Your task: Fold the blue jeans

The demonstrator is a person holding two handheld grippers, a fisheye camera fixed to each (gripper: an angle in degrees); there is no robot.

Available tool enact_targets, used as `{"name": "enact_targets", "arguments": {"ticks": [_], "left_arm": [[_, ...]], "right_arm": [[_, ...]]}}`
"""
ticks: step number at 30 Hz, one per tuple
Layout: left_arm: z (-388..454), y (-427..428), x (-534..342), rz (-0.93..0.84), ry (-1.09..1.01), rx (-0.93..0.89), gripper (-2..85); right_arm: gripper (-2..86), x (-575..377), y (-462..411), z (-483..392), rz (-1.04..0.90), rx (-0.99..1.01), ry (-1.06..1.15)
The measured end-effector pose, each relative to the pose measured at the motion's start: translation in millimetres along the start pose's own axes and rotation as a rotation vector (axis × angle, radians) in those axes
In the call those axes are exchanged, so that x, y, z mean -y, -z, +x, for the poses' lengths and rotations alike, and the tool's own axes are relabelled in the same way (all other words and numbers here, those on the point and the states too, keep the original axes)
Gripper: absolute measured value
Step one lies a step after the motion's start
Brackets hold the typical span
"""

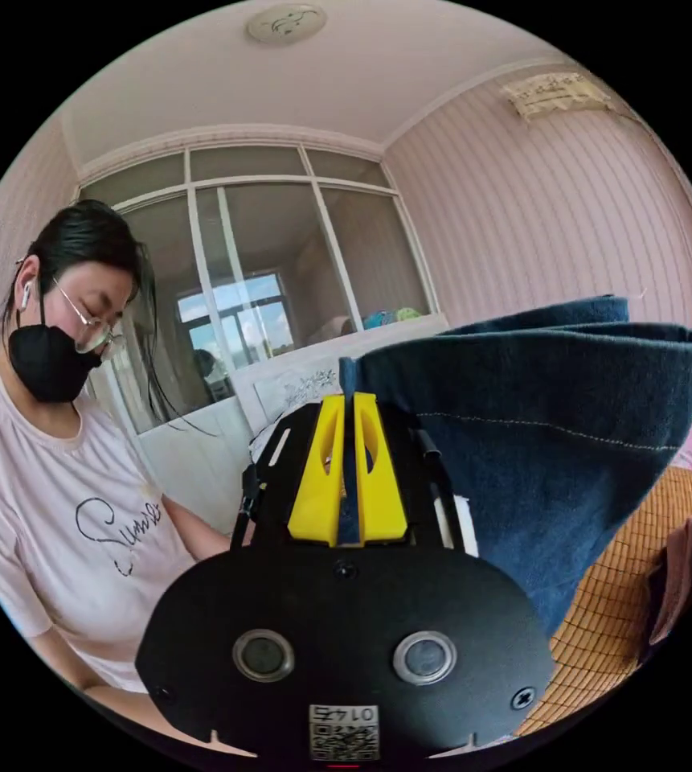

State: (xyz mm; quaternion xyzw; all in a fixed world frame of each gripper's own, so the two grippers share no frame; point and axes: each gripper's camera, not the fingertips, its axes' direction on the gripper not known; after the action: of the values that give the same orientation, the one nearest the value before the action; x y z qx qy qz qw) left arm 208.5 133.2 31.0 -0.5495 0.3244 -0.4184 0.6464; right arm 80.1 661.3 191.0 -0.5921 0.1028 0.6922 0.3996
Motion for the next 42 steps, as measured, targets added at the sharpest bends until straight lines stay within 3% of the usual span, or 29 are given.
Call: {"name": "enact_targets", "arguments": {"ticks": [4,7,10,17,22,25,29,38,42], "left_arm": [[-39.6,117.9,-70.5,0.183,0.158,0.194,-0.8],[-67.2,190.8,-135.4,0.293,0.342,0.371,-0.2],[-83.6,230.6,-190.1,0.366,0.483,0.503,2.7],[-101.9,221.0,-190.3,0.356,0.486,0.428,6.3],[-111.8,188.7,-139.6,0.291,0.425,0.526,8.4],[-125.0,158.6,-116.1,0.125,0.438,0.539,8.3],[-124.1,162.0,-104.5,0.070,0.446,0.537,2.7],[-27.0,228.7,-72.6,0.290,0.175,0.556,-0.9],[-43.0,223.9,-86.4,0.199,0.239,0.579,-0.9]], "right_arm": [[7.9,-66.1,-206.4,-26.7,-0.306,0.336,-0.110],[8.4,-148.9,-309.6,-36.9,-0.680,0.332,-0.259],[8.5,-191.7,-328.5,-51.7,-0.823,0.283,-0.244],[8.6,-199.1,-285.9,-35.8,-0.841,0.004,-0.244],[9.2,-203.2,-259.5,-18.5,-0.845,-0.177,-0.318],[9.1,-205.9,-252.0,-15.1,-0.807,-0.200,-0.383],[8.7,-208.3,-247.3,-12.2,-0.774,-0.260,-0.432],[7.4,-184.9,-250.8,2.6,-0.722,-0.233,-0.516],[7.4,-171.5,-264.8,3.6,-0.729,-0.206,-0.496]]}}
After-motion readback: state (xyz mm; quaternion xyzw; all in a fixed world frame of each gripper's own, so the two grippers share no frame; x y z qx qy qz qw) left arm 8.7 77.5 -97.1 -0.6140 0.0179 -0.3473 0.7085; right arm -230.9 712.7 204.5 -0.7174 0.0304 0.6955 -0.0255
